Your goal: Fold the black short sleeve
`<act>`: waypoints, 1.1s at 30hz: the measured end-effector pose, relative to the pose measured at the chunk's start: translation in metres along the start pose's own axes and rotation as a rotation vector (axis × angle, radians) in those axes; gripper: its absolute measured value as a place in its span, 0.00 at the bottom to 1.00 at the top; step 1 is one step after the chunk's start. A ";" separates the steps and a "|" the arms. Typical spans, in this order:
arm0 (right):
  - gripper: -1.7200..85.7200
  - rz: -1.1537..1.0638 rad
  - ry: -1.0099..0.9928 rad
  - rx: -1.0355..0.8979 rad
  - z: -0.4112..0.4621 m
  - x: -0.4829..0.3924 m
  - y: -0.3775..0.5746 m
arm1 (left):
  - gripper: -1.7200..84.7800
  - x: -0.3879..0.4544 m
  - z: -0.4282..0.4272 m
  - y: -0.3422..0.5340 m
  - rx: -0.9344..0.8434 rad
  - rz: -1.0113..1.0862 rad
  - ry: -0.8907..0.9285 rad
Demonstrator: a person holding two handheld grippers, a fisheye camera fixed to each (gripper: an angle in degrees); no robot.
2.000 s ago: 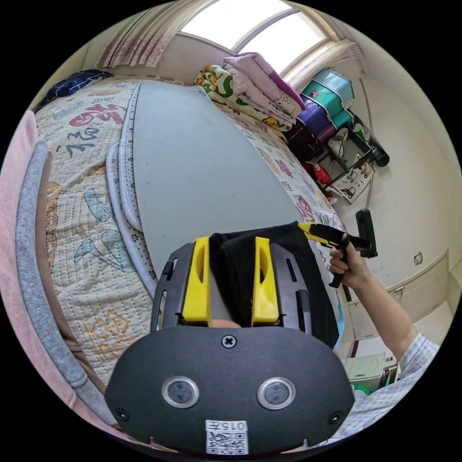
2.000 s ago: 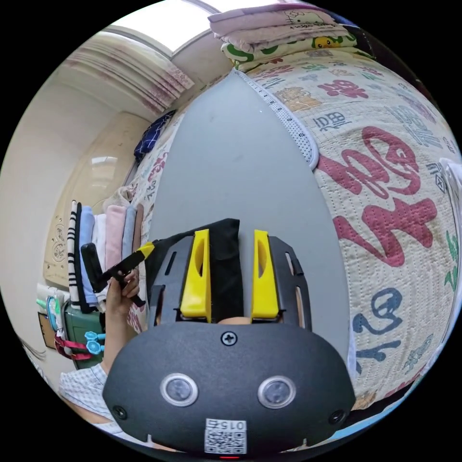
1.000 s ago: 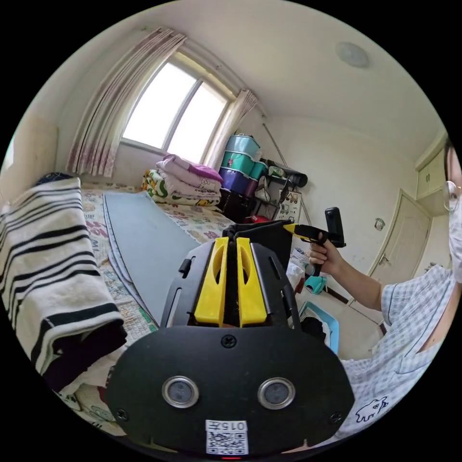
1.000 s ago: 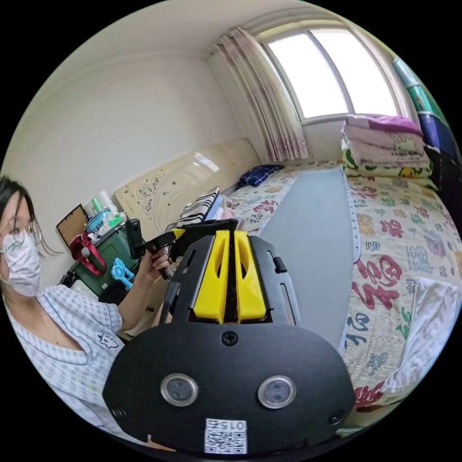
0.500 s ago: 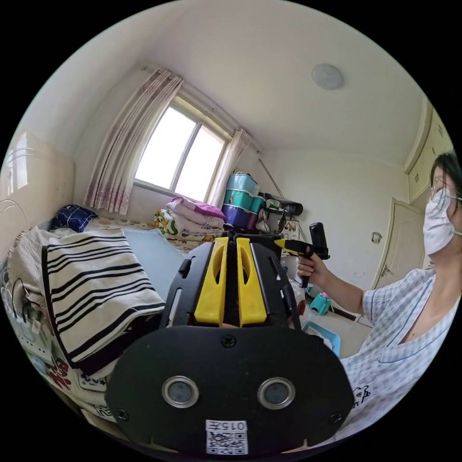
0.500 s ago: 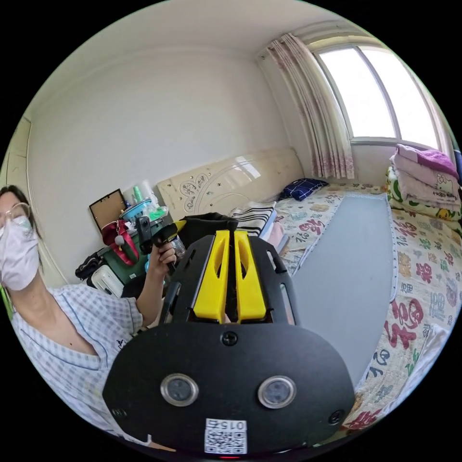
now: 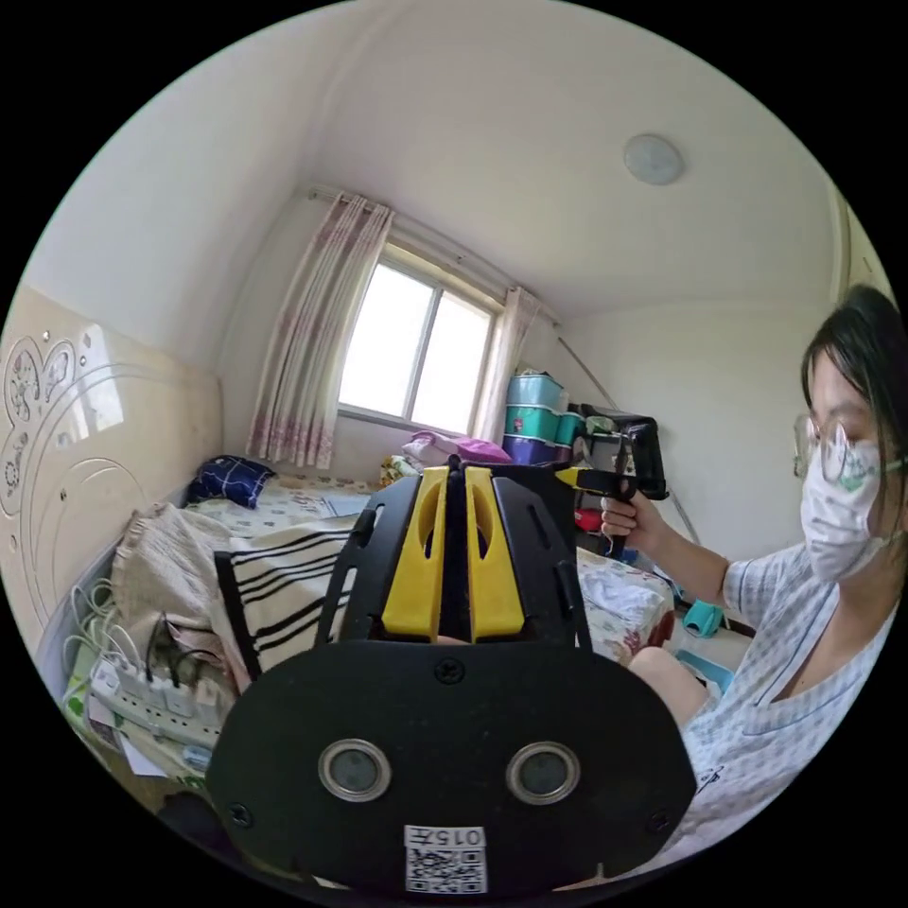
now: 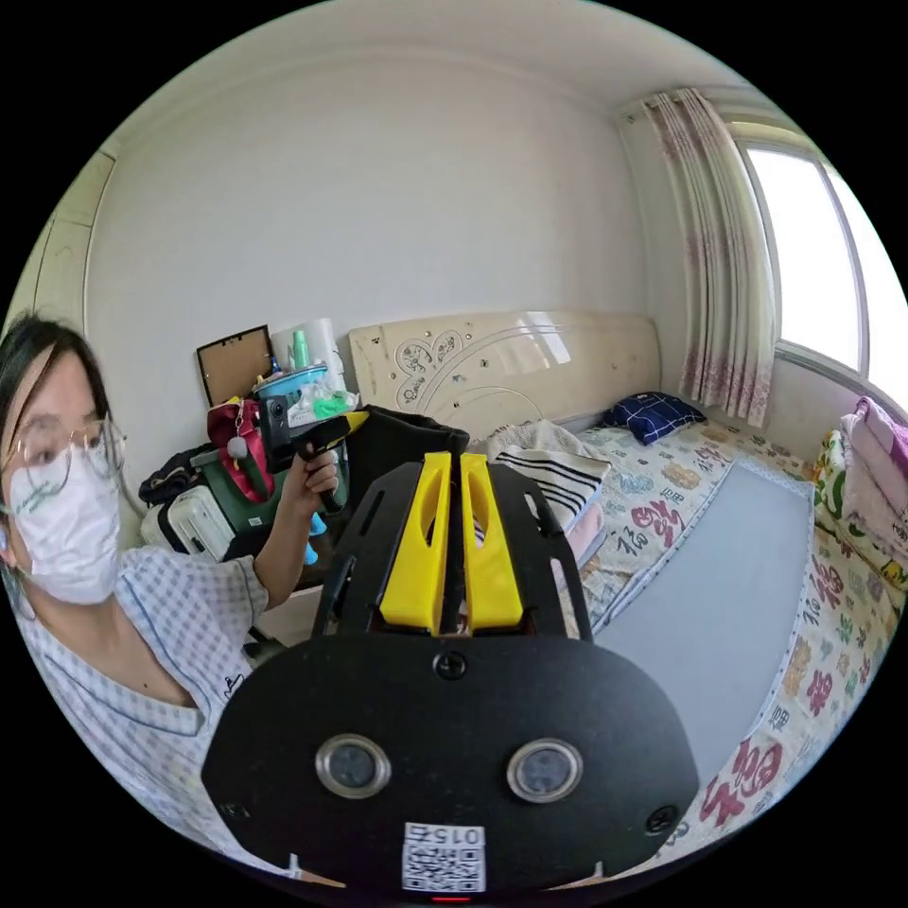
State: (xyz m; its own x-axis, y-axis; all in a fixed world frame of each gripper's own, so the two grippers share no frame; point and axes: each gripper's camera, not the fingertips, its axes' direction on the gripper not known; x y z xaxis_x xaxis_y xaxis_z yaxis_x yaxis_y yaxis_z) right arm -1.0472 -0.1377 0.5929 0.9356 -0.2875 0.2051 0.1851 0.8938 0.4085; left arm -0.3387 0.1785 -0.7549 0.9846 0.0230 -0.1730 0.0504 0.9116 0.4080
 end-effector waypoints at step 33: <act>0.01 0.433 0.638 -0.386 -0.008 0.371 -0.029 | 0.01 0.127 0.277 0.083 -0.436 0.030 -0.008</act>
State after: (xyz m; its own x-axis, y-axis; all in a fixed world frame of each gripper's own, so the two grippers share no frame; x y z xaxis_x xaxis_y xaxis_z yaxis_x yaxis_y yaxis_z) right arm -0.7030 -0.2671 0.6497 0.9161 0.2507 -0.3130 -0.2461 0.9677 0.0547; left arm -0.1636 0.1433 -0.4947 0.9859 0.0504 -0.1594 -0.0516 0.9987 -0.0039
